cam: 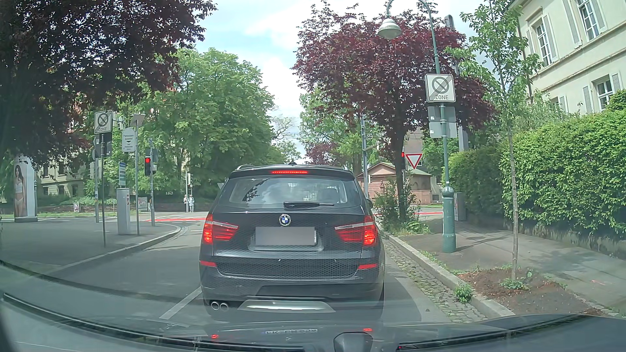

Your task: Follow the waypoints while adhering to traffic rules and regulations

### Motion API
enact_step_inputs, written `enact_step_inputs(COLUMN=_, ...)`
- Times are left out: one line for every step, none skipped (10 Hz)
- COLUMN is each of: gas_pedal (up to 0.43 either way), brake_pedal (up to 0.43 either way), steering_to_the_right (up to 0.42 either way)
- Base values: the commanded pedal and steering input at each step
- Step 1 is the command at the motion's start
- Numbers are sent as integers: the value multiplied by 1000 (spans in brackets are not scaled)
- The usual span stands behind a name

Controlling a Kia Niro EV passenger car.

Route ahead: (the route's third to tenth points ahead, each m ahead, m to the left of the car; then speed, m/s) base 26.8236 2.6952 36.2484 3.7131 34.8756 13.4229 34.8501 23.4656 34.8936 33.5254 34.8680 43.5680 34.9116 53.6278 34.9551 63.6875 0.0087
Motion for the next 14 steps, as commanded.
enact_step_inputs(gas_pedal=0, brake_pedal=268, steering_to_the_right=-7)
enact_step_inputs(gas_pedal=0, brake_pedal=268, steering_to_the_right=-7)
enact_step_inputs(gas_pedal=0, brake_pedal=274, steering_to_the_right=-7)
enact_step_inputs(gas_pedal=0, brake_pedal=268, steering_to_the_right=-7)
enact_step_inputs(gas_pedal=0, brake_pedal=274, steering_to_the_right=-7)
enact_step_inputs(gas_pedal=0, brake_pedal=274, steering_to_the_right=-7)
enact_step_inputs(gas_pedal=0, brake_pedal=268, steering_to_the_right=-7)
enact_step_inputs(gas_pedal=0, brake_pedal=268, steering_to_the_right=-7)
enact_step_inputs(gas_pedal=0, brake_pedal=268, steering_to_the_right=-7)
enact_step_inputs(gas_pedal=0, brake_pedal=274, steering_to_the_right=-7)
enact_step_inputs(gas_pedal=0, brake_pedal=268, steering_to_the_right=-7)
enact_step_inputs(gas_pedal=0, brake_pedal=268, steering_to_the_right=-7)
enact_step_inputs(gas_pedal=0, brake_pedal=268, steering_to_the_right=-7)
enact_step_inputs(gas_pedal=0, brake_pedal=268, steering_to_the_right=-7)
